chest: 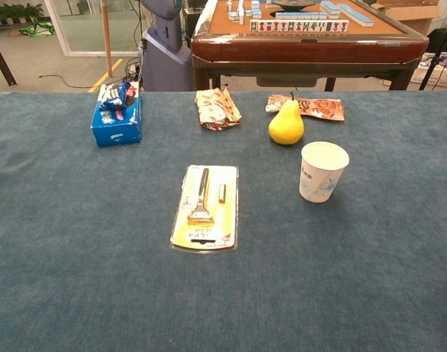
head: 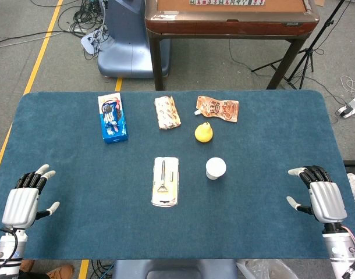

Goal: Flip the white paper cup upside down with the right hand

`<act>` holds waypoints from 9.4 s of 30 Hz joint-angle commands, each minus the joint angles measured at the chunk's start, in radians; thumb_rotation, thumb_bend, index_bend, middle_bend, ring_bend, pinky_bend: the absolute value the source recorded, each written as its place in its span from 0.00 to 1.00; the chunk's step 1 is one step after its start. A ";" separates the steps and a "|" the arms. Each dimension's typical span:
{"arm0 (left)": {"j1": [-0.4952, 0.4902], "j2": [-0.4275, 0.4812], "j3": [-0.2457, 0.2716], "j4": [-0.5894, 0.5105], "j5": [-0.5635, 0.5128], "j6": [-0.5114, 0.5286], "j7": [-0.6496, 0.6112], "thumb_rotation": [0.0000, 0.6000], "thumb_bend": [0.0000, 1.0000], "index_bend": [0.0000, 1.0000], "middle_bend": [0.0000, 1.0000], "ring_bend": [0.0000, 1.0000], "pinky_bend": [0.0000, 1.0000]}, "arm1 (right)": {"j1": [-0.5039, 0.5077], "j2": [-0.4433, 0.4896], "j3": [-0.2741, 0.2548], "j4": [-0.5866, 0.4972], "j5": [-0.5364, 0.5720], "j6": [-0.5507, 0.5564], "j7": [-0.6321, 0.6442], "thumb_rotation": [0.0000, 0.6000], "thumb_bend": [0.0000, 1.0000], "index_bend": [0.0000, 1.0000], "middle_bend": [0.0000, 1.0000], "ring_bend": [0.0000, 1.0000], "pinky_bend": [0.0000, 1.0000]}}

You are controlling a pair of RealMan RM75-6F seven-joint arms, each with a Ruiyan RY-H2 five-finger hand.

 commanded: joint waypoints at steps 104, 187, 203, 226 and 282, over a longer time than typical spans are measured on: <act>0.044 0.011 0.016 0.015 0.009 0.027 -0.036 1.00 0.15 0.22 0.13 0.16 0.13 | 0.693 -0.278 0.046 0.233 0.455 -0.520 -0.620 1.00 0.30 0.38 0.26 0.11 0.14; 0.046 0.033 0.024 -0.039 -0.013 -0.002 0.016 1.00 0.15 0.22 0.13 0.16 0.13 | 0.624 -0.441 0.043 0.658 0.171 -0.646 0.092 1.00 0.21 0.29 0.19 0.01 0.00; 0.045 0.039 0.026 -0.042 -0.014 -0.004 0.010 1.00 0.15 0.22 0.13 0.16 0.13 | 0.637 -0.498 0.049 0.739 0.142 -0.639 0.098 1.00 0.27 0.39 0.26 0.05 0.00; 0.057 0.041 0.036 -0.018 0.001 0.005 -0.044 1.00 0.15 0.22 0.13 0.16 0.13 | 0.753 -0.346 0.035 0.527 0.092 -0.602 -0.663 1.00 0.30 0.41 0.28 0.07 0.00; 0.028 0.022 0.013 0.030 -0.021 -0.033 -0.062 1.00 0.15 0.22 0.13 0.16 0.13 | 0.453 -0.151 0.051 0.111 0.257 -0.303 -0.297 1.00 0.16 0.16 0.25 0.16 0.13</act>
